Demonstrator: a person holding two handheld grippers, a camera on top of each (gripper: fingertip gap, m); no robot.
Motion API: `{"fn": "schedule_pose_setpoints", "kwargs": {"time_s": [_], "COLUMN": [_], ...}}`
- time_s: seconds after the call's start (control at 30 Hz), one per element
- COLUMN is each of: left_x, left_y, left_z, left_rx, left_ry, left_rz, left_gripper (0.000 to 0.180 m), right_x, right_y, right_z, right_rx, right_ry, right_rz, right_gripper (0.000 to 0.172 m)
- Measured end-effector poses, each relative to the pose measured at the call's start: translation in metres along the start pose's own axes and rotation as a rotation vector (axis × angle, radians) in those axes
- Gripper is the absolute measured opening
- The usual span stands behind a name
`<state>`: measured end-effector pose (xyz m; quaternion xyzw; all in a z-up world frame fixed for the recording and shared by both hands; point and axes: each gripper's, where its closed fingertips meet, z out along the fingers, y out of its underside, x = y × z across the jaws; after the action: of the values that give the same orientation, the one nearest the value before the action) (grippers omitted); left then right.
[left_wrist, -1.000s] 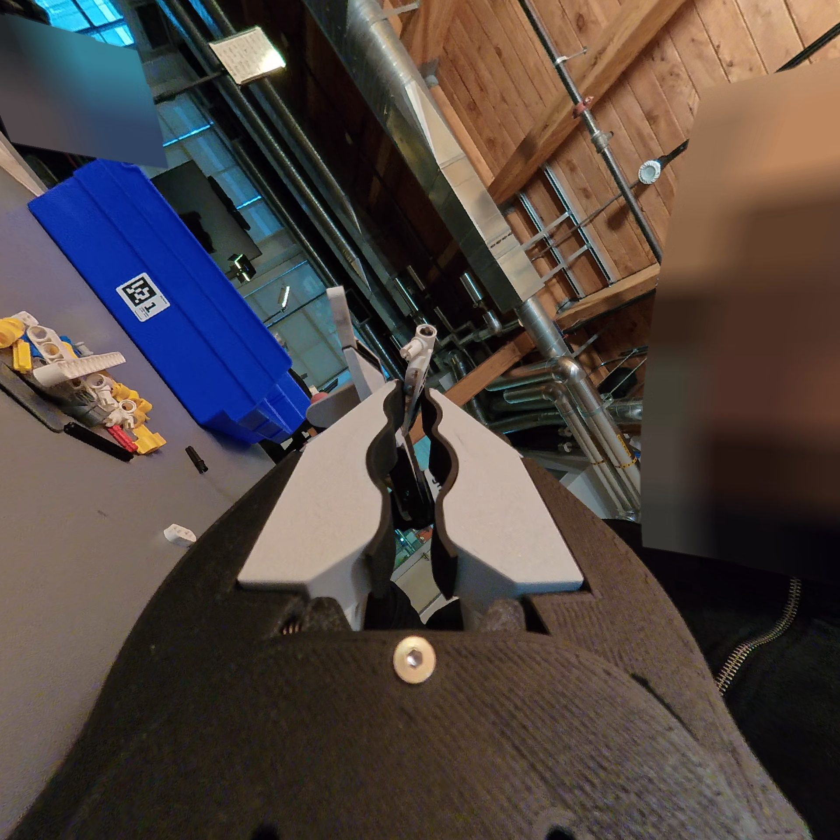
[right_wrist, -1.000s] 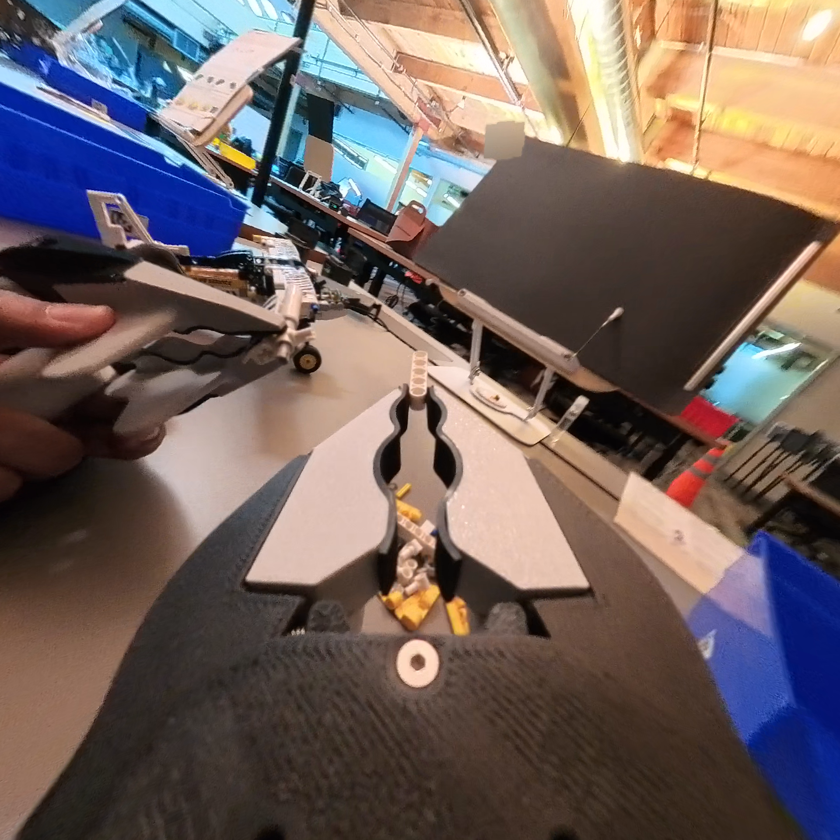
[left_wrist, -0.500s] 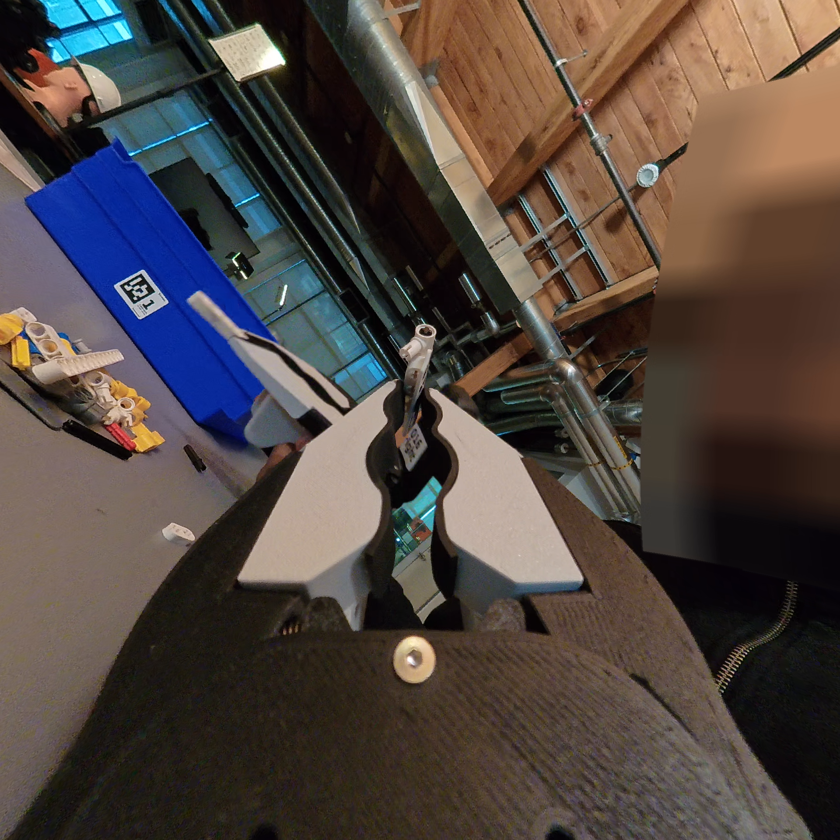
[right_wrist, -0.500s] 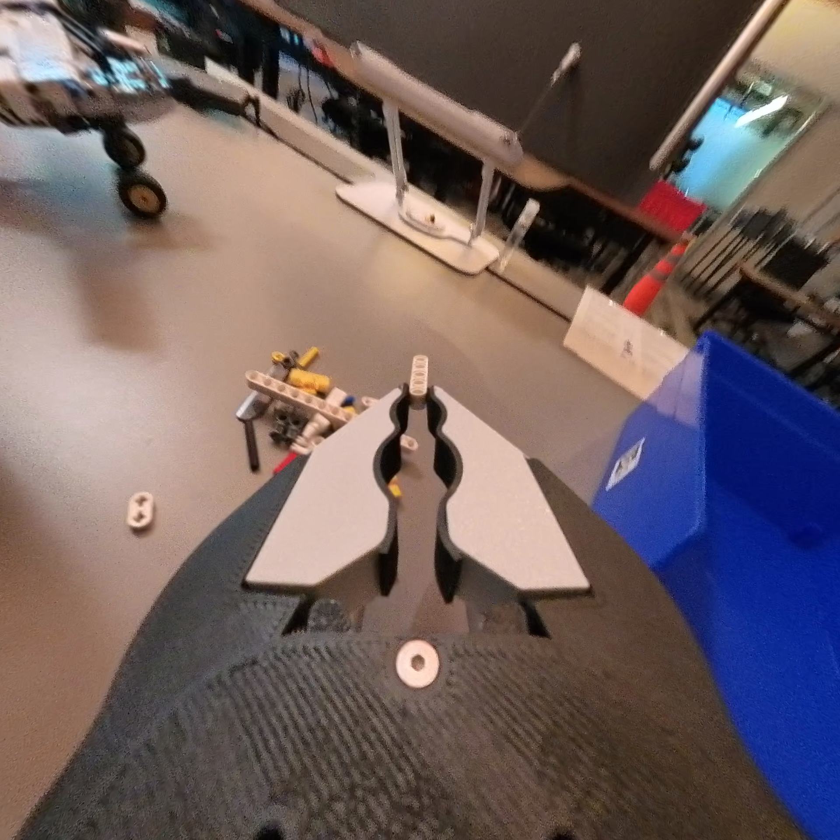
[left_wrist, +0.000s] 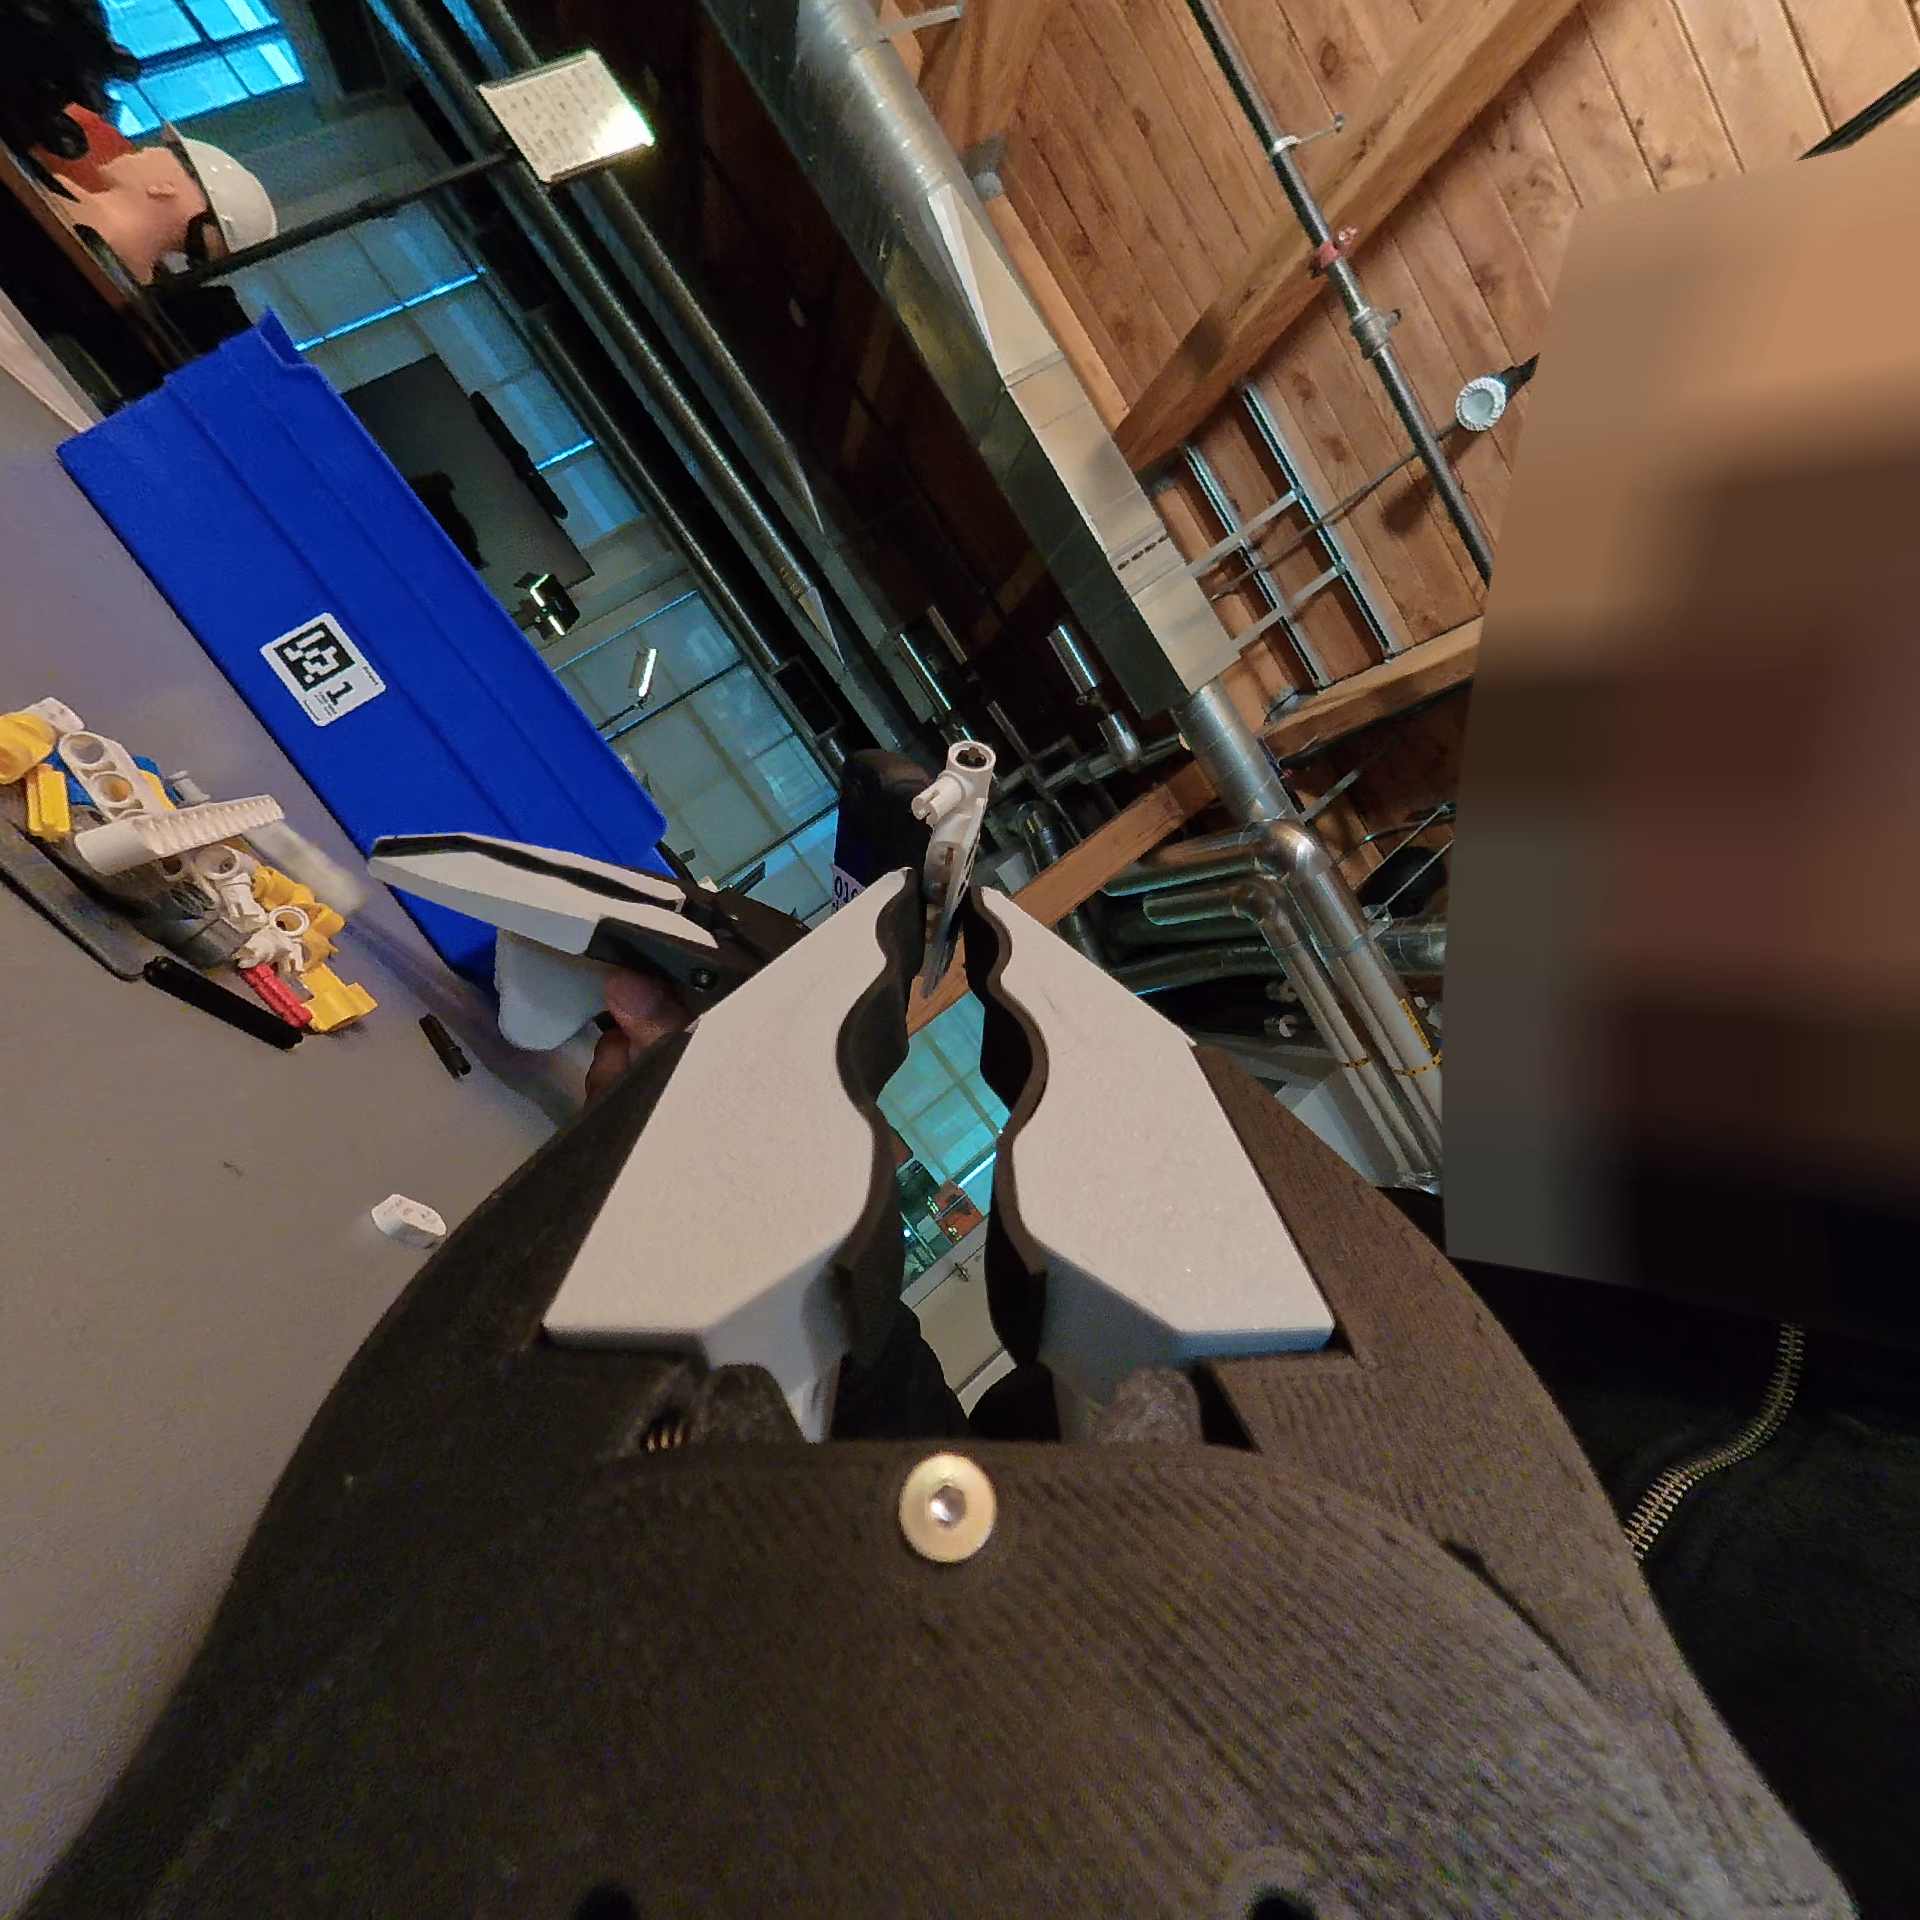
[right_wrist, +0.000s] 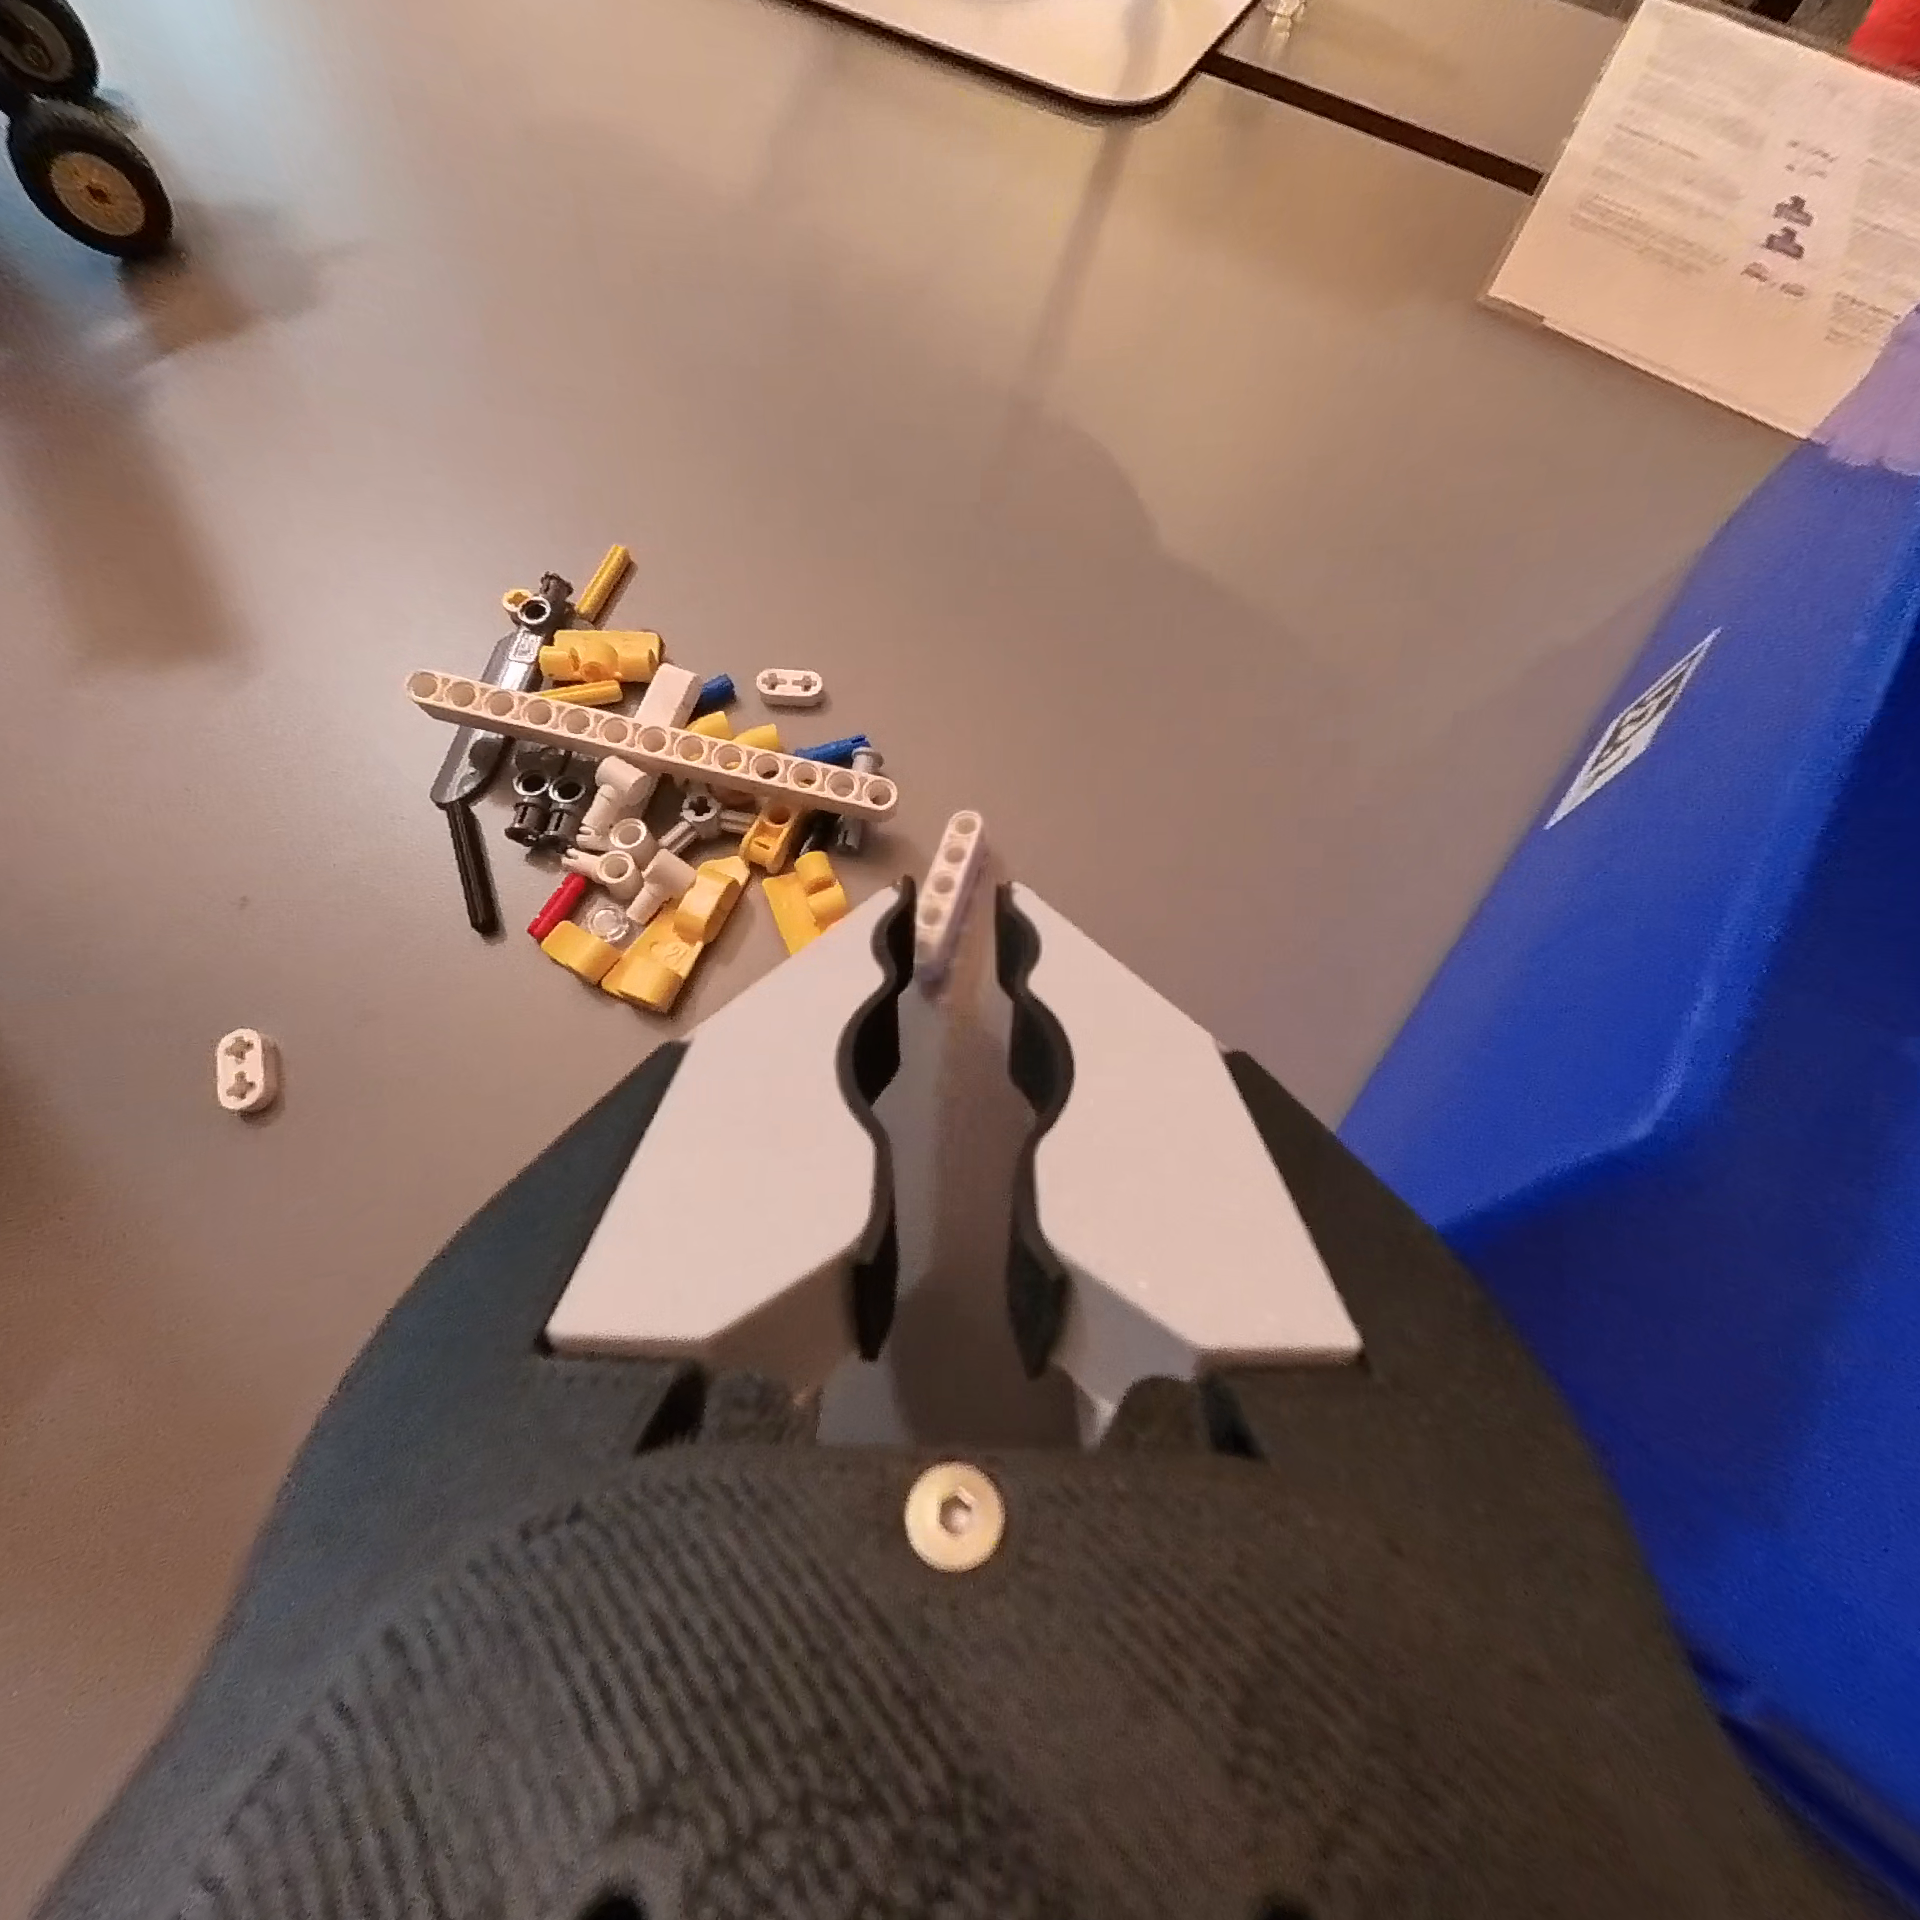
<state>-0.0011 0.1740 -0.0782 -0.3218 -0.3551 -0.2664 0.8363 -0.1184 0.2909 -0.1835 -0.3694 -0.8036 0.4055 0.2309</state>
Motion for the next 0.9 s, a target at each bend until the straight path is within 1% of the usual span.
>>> {"fn": "schedule_pose_setpoints", "kwargs": {"time_s": [0.13,0.3,0.4,0.53,0.7,0.8,0.9], "left_x": [0.000,0.000,0.000,-0.001,0.000,0.000,0.000], "left_y": [0.000,0.000,0.000,0.000,0.000,0.000,0.000], "left_z": [0.000,0.000,0.000,0.000,0.000,0.000,0.000], "left_rx": [-0.001,-0.001,-0.001,-0.001,-0.001,-0.001,0.000], "left_ry": [-0.001,0.000,-0.002,-0.004,-0.002,0.000,0.002], "left_rz": [0.001,0.002,0.003,0.003,0.002,-0.001,-0.002], "left_gripper": [0.003,0.003,0.001,0.001,0.003,0.003,0.003], "right_x": [-0.003,-0.008,-0.019,-0.046,-0.051,-0.051,-0.048], "right_y": [0.003,0.000,-0.004,-0.016,-0.018,-0.023,-0.026], "right_z": [0.002,0.000,-0.001,0.003,0.016,0.017,0.021], "right_rx": [-0.023,-0.002,0.027,0.060,0.013,-0.001,-0.019], "right_ry": [0.004,-0.010,-0.056,-0.173,-0.203,-0.220,-0.194], "right_rz": [-0.028,-0.069,-0.095,-0.089,-0.130,-0.164,-0.221], "right_gripper": [0.019,0.022,0.027,0.036,0.037,0.037,0.033]}}
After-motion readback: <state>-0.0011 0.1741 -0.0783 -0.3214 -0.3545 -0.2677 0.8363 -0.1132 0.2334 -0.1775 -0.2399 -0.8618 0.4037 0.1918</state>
